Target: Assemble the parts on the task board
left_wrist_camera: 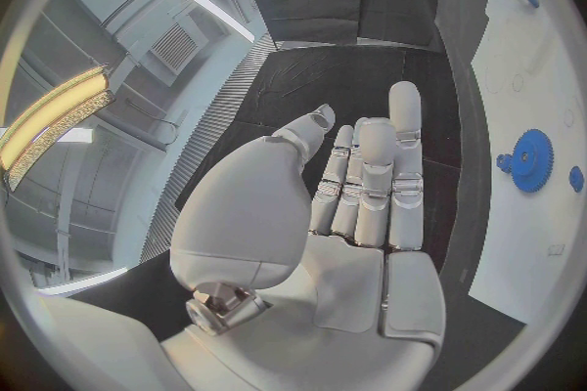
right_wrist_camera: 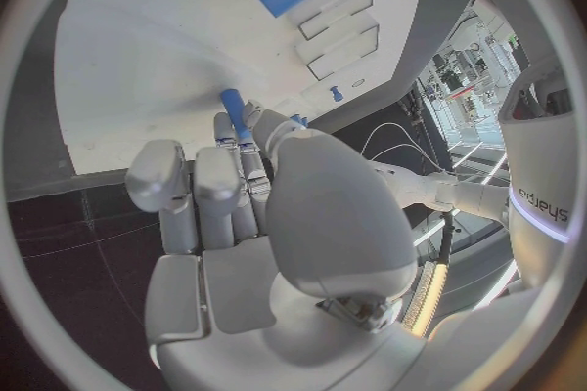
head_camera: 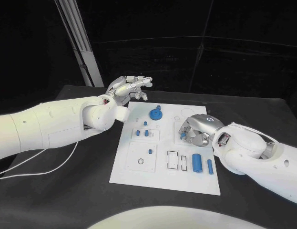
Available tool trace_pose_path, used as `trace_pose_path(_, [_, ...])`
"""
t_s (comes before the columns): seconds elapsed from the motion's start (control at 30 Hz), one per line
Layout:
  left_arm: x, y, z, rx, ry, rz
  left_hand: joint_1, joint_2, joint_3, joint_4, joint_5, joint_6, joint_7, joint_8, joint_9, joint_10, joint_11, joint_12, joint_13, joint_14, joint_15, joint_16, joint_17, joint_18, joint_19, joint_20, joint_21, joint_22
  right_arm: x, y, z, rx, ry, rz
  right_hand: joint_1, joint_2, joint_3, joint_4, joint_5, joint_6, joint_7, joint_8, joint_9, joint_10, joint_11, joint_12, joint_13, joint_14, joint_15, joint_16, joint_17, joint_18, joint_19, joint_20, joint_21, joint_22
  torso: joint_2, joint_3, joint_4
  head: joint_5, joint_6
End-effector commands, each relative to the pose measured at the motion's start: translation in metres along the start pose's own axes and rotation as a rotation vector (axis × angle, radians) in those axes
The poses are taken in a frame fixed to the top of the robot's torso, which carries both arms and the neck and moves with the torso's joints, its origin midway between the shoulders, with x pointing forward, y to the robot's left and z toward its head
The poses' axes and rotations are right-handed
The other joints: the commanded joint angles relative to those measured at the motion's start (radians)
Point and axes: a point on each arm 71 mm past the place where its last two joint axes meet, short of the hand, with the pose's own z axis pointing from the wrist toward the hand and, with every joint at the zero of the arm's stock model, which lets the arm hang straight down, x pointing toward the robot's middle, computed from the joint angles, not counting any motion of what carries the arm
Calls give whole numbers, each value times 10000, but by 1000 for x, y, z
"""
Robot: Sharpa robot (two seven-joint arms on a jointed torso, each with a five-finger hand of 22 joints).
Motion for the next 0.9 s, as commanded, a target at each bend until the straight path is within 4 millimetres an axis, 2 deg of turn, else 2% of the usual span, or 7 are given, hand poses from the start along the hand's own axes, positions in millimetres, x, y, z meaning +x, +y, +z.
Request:
trace_pose_path(0.03, [1, -1, 0, 73, 122, -21, 117, -16, 8, -66, 34, -61, -19, 63, -10, -93, -10, 67, -13, -44, -1, -48, -18, 66, -16, 49, -66, -19, -8, 5, -2, -179, -801, 33, 183, 30, 118, -41, -6, 111, 1, 40, 27, 138, 0, 40, 17, 62, -66, 72, 55, -108, 105, -13, 86, 95, -7, 6, -17, 11, 13])
trace_pose_path(0.3, [0, -1, 0, 65, 93, -8, 119, -14, 11, -70, 33, -64, -18, 69, -9, -98, -8, 74, -15, -46, 0, -47, -25, 66, -14, 50, -69, -24, -16, 11, -10, -427, -1392, 528, 174, -17, 219, -118, -2, 164, -7, 39, 34, 215, -14, 5, 21, 78, -79, 140, 139, -129, 166, -31, 156, 210, -9, 2, -6, -1, 40])
trace_pose_path(0.57, [-1, 0, -1, 48, 80, -2, 119, -14, 11, -70, 33, -64, -18, 69, -9, -98, -8, 74, -15, -46, 0, -47, -25, 66, -14, 50, -69, -24, -34, 15, -15, -540, -1864, 944, 177, -58, 279, -175, 5, 171, -3, 25, 32, 230, -12, -30, 18, 77, -82, 152, 138, -132, 172, -38, 173, 228, 0, -2, 0, 14, 62])
trace_pose_path(0.7, [-1, 0, -1, 46, 84, -2, 121, -13, 12, -71, 33, -66, -18, 70, -9, -101, -8, 75, -16, -46, 0, -46, -26, 66, -14, 50, -70, -25, -38, 26, -16, -910, -1916, 1409, 178, -69, 298, -194, 8, 174, -2, 21, 32, 237, -11, -40, 17, 77, -82, 157, 141, -132, 169, -39, 174, 226, 9, -7, -7, 43, 59])
trace_pose_path(0.9, [0, 0, 0, 51, 119, -14, 125, -12, 14, -75, 33, -70, -19, 73, -9, -109, -8, 77, -18, -48, 1, -46, -30, 66, -13, 51, -72, -29, -38, 53, -8, -1779, -1813, 2090, 167, -79, 311, -203, 14, 178, 3, 18, 31, 243, -7, -50, 17, 74, -80, 155, 131, -133, 170, -40, 180, 232, 4, -21, 21, 45, 36])
